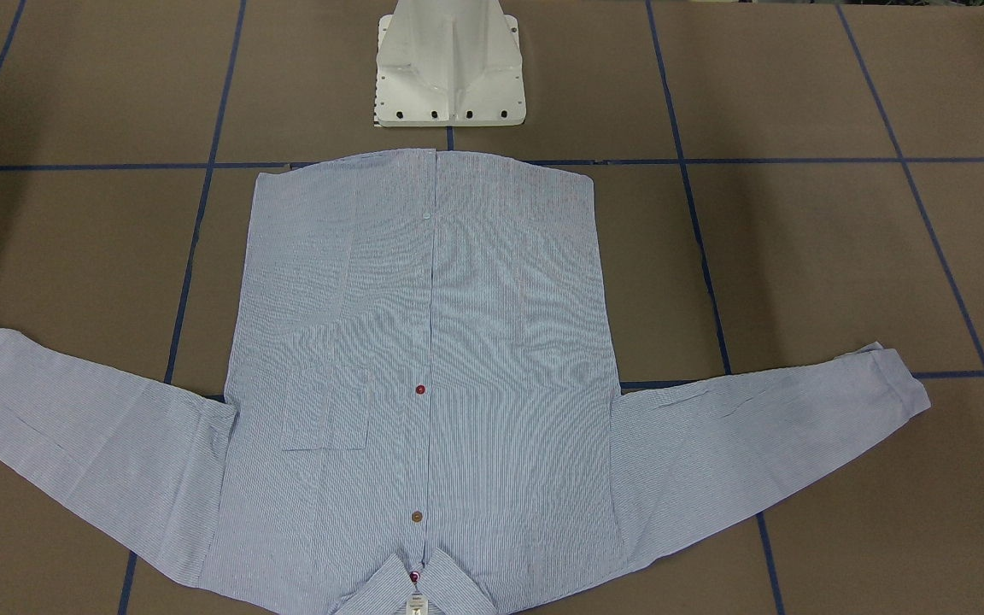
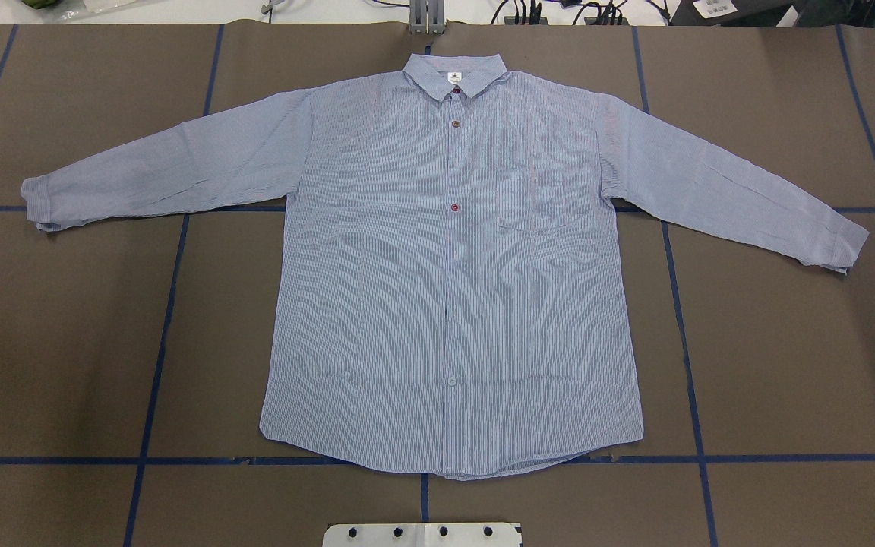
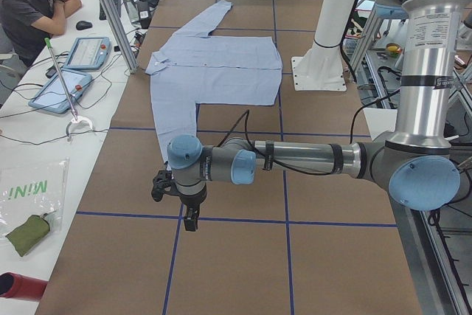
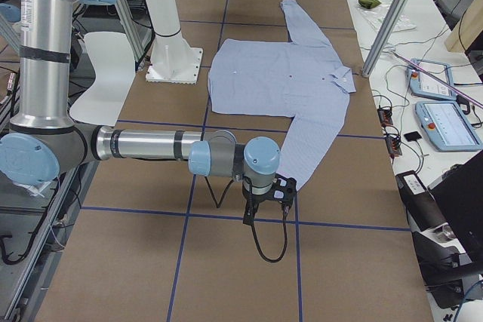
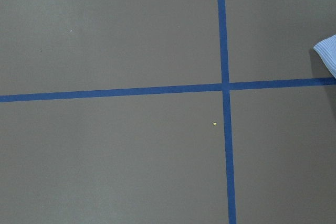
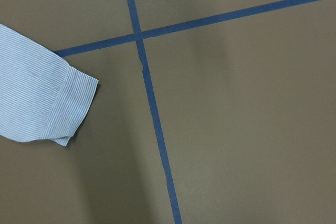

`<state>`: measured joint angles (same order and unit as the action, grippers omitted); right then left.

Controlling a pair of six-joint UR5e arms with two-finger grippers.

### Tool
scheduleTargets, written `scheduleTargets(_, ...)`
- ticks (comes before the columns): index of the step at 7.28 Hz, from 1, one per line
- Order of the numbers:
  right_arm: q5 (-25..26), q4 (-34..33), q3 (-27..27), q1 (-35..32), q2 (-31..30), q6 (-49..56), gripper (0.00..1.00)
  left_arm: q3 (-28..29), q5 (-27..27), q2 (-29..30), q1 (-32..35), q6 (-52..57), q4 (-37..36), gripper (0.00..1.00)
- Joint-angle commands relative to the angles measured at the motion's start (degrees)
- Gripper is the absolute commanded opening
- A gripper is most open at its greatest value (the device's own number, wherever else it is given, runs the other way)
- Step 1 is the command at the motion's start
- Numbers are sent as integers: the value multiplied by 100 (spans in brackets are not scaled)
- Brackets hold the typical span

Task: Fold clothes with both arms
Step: 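Move the right gripper down to the cuff of the sleeve nearest it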

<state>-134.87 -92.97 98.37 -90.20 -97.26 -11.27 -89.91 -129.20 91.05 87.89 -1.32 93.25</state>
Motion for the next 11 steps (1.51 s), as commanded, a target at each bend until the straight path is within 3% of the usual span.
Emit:
scheduleTargets(1,-4,-10,7,-6,31,2,100,-9,0,9,0,0,0,100)
scheduleTargets(4,-92,7,95,11,40,-77,100,-245,9,78,0,-18,26,100)
scheduleTargets(6,-215,77,17,247,512,-112,100,-675,-113,149,0,-53,96,100)
scheduleTargets(7,-241,77,-19,301,524,-112,100,-607,-532,167,0,-35,253,100)
scheduleTargets(8,-242,95,-19,536,550,-112,100,-380,-623,176,-87,-53,821,100)
scheduleTargets(9,-276,373,-45,704,568,-321,100,-282,-737,106,-149,-44,1253,100)
scheduleTargets(11,-241,1644,-377,1100,402,-1093,100,-175,-1071,114,-150,-114,1459,100)
